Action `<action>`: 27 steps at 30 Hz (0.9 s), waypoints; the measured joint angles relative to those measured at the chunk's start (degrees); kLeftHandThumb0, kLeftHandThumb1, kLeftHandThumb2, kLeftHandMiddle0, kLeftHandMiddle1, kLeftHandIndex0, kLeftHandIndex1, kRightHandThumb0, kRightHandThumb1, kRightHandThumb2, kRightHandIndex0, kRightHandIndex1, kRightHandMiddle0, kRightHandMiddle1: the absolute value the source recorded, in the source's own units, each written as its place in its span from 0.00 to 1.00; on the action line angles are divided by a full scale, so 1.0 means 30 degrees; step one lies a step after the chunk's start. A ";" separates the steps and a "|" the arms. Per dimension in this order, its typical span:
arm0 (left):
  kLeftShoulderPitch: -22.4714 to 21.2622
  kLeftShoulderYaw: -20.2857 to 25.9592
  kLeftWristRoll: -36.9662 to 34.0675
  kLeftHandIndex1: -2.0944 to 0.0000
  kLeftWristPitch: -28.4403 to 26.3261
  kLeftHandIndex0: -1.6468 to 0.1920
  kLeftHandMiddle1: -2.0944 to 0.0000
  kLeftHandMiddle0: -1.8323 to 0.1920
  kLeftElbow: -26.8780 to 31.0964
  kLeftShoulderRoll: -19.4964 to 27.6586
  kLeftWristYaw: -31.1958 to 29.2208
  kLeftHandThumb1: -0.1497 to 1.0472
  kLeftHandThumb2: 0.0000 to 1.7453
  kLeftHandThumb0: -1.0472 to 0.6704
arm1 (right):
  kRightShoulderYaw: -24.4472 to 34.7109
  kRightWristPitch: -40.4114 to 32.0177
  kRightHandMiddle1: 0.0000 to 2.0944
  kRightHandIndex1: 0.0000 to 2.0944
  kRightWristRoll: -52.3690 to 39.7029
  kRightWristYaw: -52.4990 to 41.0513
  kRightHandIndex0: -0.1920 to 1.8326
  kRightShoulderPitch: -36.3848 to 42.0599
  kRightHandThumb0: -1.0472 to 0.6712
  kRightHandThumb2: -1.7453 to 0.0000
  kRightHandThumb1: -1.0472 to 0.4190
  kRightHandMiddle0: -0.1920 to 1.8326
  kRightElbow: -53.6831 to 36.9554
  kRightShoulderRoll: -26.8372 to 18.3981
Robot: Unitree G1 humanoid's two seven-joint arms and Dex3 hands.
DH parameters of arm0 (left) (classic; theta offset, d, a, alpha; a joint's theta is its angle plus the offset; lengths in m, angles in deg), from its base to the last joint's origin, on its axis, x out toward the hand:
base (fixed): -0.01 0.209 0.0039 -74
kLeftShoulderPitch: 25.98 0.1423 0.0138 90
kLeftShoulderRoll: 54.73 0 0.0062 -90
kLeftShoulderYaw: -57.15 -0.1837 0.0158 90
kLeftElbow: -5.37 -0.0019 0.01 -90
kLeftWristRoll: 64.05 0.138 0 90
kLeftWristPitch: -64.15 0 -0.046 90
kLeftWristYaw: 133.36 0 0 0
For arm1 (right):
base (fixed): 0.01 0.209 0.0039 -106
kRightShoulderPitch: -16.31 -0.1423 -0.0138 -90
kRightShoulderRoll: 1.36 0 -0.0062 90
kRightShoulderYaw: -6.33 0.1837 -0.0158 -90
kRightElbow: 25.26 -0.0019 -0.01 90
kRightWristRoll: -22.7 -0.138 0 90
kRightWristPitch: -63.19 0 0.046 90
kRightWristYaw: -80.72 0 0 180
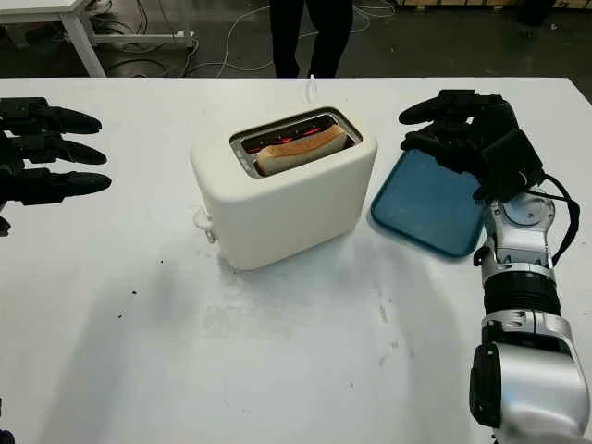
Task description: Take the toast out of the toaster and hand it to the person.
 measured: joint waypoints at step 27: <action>0.0000 -0.0012 0.0020 0.82 0.0135 0.28 0.77 0.32 -0.0024 0.0001 -0.0015 0.43 0.00 0.01 | 0.0031 0.0000 0.21 0.34 0.0001 -0.0095 0.63 0.0000 0.00 1.00 0.17 0.66 0.0000 0.0000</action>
